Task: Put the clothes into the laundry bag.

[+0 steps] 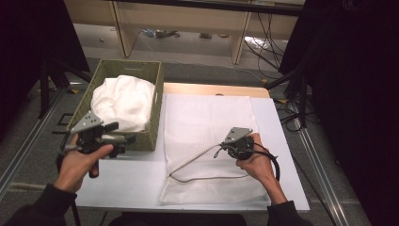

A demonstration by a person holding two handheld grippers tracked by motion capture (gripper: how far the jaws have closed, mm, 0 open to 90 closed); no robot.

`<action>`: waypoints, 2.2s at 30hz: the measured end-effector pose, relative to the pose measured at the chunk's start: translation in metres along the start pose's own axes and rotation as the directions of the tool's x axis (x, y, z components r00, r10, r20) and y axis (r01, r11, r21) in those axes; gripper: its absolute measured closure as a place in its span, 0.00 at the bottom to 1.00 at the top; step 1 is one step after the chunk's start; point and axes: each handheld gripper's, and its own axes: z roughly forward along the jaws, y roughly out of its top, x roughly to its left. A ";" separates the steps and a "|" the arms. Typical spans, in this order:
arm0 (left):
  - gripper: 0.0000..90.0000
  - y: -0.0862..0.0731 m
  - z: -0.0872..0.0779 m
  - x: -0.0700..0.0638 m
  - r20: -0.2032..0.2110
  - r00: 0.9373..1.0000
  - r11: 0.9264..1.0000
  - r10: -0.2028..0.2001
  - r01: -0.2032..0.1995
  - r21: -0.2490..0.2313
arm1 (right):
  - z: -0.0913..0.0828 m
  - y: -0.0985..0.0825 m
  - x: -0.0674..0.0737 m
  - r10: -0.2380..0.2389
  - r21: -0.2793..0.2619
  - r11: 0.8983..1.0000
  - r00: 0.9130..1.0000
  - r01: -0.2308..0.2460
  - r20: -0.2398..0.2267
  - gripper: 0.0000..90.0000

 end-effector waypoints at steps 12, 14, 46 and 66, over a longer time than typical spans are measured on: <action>0.18 0.048 0.078 0.088 -0.150 0.988 0.974 0.023 0.012 0.226 | -0.009 0.007 -0.004 -0.026 -0.034 0.999 1.000 0.026 0.007 1.00; 0.18 0.048 0.092 0.094 -0.174 0.984 0.968 0.029 0.015 0.250 | -0.011 0.009 -0.004 -0.030 -0.040 0.999 0.999 0.031 0.009 1.00; 0.21 -0.016 0.188 0.138 -0.145 0.986 0.851 -0.080 0.143 0.505 | -0.003 0.008 0.003 -0.052 -0.031 0.998 0.998 0.051 -0.027 0.99; 0.05 -0.026 0.198 0.132 -0.154 0.983 0.865 -0.103 0.165 0.474 | 0.002 0.012 0.004 -0.063 -0.037 0.997 0.997 0.062 -0.035 1.00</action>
